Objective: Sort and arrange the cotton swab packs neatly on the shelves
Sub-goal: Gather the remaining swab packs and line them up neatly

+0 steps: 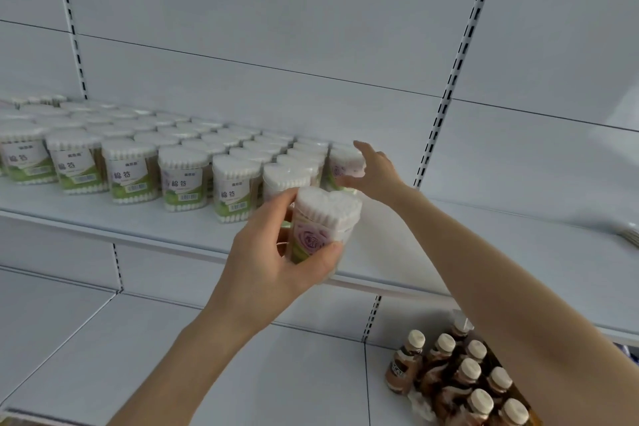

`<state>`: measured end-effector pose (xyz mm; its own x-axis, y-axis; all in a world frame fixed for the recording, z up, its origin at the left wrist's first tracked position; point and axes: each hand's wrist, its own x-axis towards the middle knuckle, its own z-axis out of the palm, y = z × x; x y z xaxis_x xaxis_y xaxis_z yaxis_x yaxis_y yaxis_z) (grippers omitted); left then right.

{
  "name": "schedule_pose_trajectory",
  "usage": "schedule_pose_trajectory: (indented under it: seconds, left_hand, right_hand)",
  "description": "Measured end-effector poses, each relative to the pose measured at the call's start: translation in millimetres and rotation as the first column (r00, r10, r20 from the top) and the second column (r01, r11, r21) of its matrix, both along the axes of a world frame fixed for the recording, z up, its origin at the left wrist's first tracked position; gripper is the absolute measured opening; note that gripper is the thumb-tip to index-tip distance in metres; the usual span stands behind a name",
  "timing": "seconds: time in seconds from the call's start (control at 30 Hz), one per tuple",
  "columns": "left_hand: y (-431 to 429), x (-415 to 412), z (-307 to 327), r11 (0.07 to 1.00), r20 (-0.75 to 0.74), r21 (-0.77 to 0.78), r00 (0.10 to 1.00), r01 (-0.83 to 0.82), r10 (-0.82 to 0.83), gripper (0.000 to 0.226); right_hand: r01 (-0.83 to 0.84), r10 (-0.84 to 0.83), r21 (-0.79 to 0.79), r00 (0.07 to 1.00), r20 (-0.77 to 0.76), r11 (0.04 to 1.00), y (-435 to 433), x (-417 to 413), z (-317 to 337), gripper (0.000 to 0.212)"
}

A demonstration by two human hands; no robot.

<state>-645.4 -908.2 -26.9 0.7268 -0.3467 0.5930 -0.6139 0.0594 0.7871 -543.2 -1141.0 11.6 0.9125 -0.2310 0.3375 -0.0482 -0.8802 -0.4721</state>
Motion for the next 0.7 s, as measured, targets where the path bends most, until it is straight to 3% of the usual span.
schedule_pose_trajectory:
  seconds: [0.07, 0.2, 0.37, 0.43, 0.5, 0.6, 0.63, 0.7]
  left_hand:
    - [-4, 1, 0, 0.999, -0.017, -0.032, 1.000, 0.025, -0.026, 0.042]
    - [-17, 5, 0, 0.995, -0.055, -0.087, 0.997, 0.040, -0.045, 0.048]
    - [-41, 8, 0, 0.995, -0.106, -0.101, 0.994, 0.027, -0.037, 0.054]
    - [-50, 11, -2, 0.997, -0.097, -0.074, 0.995, 0.019, -0.026, 0.052]
    - [-56, 14, -4, 0.999, -0.062, -0.038, 0.998, 0.014, -0.016, 0.051]
    - [-57, 16, -15, 0.994, 0.054, 0.108, 0.998, -0.018, 0.013, 0.065]
    - [-57, 16, -21, 0.975, 0.173, 0.191, 0.982, -0.113, 0.080, 0.064]
    - [-58, 18, -36, 0.885, 0.489, 0.305, 0.855, -0.353, 0.172, 0.049]
  right_hand:
    - [-0.009, 0.000, 0.089, 0.995, 0.104, 0.996, -1, -14, 9, 0.067]
    - [-0.148, 0.070, 0.367, 0.974, 0.217, 0.918, 8, -67, 34, 0.018]
    - [-0.289, 0.297, 0.297, 0.955, 0.019, 0.910, 31, -130, 45, 0.029]
    - [-0.275, 0.291, 0.261, 0.956, -0.023, 0.925, 37, -139, 42, 0.038]
    - [-0.223, 0.232, 0.228, 0.973, -0.011, 0.948, 35, -138, 36, 0.033]
    - [-0.128, 0.118, 0.237, 0.991, 0.055, 0.963, 22, -125, 31, 0.030]
    - [-0.101, 0.084, 0.249, 0.993, 0.078, 0.963, 17, -118, 30, 0.032]
    - [-0.071, 0.048, 0.269, 0.995, 0.092, 0.960, 10, -101, 28, 0.035]
